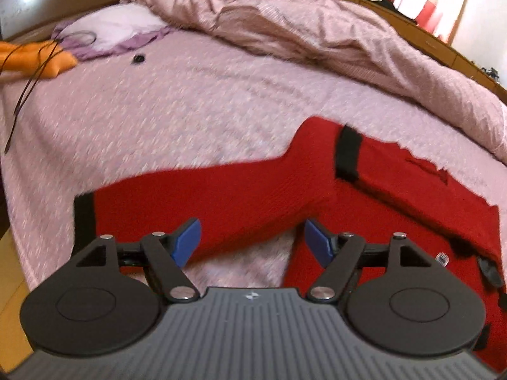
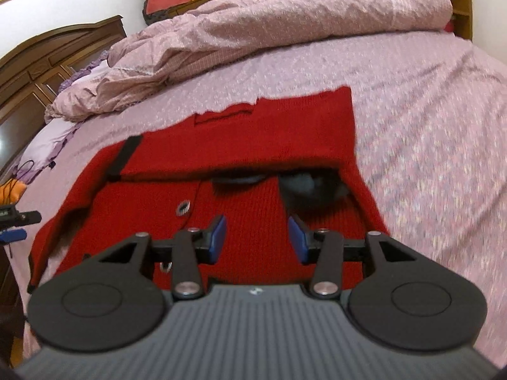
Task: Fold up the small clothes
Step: 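Move the left tool to the other sleeve's black cuff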
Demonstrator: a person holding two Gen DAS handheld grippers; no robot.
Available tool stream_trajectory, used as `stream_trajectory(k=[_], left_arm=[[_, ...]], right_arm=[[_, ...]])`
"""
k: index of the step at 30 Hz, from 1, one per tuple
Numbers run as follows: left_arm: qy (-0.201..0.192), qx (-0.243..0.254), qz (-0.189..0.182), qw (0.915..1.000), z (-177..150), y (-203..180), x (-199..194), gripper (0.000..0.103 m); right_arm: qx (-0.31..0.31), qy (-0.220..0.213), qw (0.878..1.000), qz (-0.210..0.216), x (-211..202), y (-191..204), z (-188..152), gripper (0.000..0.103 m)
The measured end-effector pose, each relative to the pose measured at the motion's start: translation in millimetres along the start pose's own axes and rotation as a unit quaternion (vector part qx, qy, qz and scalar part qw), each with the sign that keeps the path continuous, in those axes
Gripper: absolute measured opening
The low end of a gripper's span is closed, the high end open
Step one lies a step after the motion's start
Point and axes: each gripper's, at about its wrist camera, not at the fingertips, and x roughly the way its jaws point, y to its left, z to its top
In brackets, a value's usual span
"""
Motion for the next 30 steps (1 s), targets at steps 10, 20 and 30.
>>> stream_trajectory(k=[10,20,30], left_arm=[[0.015,-0.095,-0.014,0.9952,-25,28,17,0.084],[0.008,-0.252,-0.066,0.9655,-29,58,35,0.087],[0.007,-0.319,-0.061,0.9459,-32,72,53,0.087]], right_arm=[[-0.016,0.040,0.999,-0.006,9,11,-30,0.047],[-0.010,0.047,0.999,-0.016,12,10,-32,0.047],[-0.013,0.054,0.998,-0.019,17,11,-32,0.047]])
